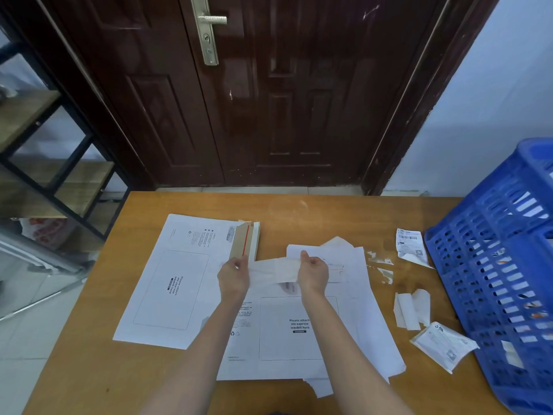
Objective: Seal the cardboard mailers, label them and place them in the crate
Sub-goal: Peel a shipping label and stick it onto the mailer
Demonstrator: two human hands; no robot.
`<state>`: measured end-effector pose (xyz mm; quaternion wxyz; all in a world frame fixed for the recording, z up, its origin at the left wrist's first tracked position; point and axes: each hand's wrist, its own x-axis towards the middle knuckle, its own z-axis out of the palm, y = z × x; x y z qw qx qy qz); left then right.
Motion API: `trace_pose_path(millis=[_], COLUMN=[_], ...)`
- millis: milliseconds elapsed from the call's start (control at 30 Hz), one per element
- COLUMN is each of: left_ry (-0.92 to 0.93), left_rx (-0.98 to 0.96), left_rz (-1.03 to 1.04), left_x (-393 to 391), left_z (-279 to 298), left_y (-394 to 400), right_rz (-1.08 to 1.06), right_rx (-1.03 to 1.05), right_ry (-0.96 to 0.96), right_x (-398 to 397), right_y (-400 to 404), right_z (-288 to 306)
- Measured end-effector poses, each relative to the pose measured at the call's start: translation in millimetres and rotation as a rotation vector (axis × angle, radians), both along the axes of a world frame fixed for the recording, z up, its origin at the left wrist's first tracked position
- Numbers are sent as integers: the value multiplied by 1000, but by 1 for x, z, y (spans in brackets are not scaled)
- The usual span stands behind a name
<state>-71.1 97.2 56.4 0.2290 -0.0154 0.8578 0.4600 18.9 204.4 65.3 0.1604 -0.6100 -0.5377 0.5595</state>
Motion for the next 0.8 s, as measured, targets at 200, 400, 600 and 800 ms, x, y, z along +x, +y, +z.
trace_pose_path(millis=[200,400,600,800], left_ry=[-13,-46,-72,-94], left_rx=[-2,-37,-21,-22], left_rz=[3,36,55,83], left_x=[-3,-12,-12,-11], left_z=[0,-2,1,2], left_y=[-4,-12,-10,-14], right_rz=[-26,-97,-124,-152], right_rx=[-15,-65,-83,-108], right_ry=[0,23,42,44], right_x=[3,12,18,22], right_y=[3,15,20,20], right_z=[1,-3,-1,-1])
